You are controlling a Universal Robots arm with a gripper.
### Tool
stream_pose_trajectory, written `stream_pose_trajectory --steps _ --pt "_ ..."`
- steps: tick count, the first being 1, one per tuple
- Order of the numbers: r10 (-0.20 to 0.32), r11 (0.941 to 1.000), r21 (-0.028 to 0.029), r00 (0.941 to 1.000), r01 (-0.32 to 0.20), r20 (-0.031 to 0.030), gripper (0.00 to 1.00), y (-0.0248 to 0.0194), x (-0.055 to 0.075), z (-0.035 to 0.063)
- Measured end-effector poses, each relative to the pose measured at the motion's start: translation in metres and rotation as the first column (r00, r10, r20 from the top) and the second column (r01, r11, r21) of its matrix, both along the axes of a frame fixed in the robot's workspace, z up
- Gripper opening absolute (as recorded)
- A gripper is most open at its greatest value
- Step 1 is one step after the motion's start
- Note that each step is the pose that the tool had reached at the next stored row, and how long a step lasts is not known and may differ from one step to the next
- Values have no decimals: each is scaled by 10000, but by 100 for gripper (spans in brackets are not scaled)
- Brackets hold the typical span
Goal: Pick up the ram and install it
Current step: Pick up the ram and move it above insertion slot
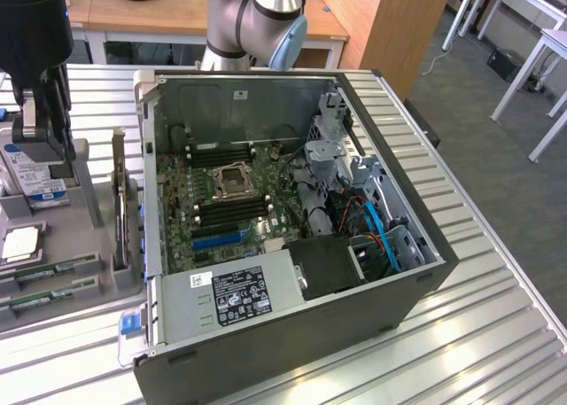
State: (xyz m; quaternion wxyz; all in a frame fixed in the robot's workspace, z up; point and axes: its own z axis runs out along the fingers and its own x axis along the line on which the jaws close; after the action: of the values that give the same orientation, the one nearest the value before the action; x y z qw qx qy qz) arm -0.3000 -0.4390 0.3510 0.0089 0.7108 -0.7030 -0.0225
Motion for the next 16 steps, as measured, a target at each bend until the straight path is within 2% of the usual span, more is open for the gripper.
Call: stream_pose_trajectory --steps 16 --pt "0 10000 -3 10000 0 -2 30 0 0 -179"
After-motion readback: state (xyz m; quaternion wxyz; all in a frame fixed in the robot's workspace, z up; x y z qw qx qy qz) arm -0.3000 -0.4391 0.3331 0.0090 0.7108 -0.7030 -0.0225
